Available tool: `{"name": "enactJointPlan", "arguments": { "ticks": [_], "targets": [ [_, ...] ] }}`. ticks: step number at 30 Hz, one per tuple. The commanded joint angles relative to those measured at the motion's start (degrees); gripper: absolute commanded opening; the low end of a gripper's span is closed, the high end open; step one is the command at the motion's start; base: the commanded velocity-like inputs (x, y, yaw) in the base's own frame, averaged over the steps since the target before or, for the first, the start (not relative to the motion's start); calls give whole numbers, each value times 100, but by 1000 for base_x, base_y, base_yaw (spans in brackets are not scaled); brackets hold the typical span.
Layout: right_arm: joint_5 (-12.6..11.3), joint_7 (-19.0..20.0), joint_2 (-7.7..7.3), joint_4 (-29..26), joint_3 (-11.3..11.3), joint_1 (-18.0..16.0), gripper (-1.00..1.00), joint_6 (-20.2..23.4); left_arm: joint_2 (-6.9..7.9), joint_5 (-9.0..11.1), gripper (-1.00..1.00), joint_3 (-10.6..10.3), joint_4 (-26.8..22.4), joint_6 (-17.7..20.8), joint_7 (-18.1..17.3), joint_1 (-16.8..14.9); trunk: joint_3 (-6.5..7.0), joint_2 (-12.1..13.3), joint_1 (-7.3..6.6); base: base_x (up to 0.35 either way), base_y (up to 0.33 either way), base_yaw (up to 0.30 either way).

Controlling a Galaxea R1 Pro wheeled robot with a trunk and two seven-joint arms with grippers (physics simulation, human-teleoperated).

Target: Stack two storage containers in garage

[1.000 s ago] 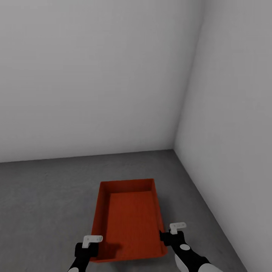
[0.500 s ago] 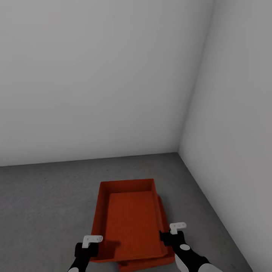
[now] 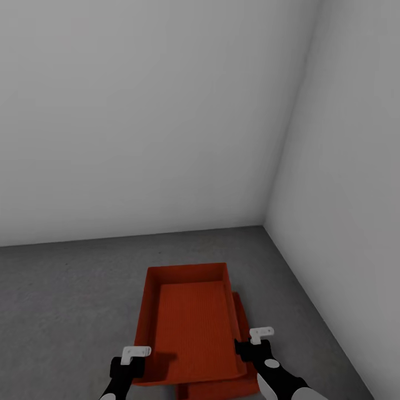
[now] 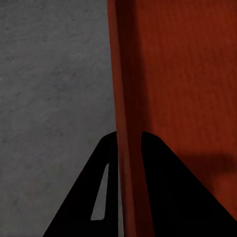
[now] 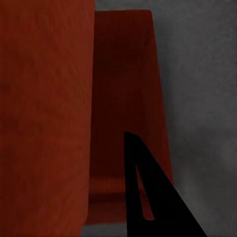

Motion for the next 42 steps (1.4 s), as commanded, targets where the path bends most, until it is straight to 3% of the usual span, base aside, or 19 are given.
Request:
{"name": "enactJointPlan", "arguments": {
  "ticks": [1, 17, 30, 42],
  "targets": [
    [6, -81, -14, 2, -51, -8, -100, -19, 2, -43, -100, 38, 4, -21, 76, -2, -4, -2, 0, 91, 1, 0],
    [8, -81, -14, 2, -51, -8, -100, -19, 1, -43, -100, 38, 4, -21, 76, -2, -4, -2, 0, 217, 0, 0],
    [4, -81, -14, 2, -51, -8, -100, -19, -1, -43, -100, 38, 4, -21, 76, -2, -4, -2, 0, 20, -10, 0],
    [8, -81, -14, 2, -51, -8, -100, -19, 2, -43, -100, 38, 4, -21, 76, -2, -4, -2, 0, 0, -165, 0]
  ]
}}
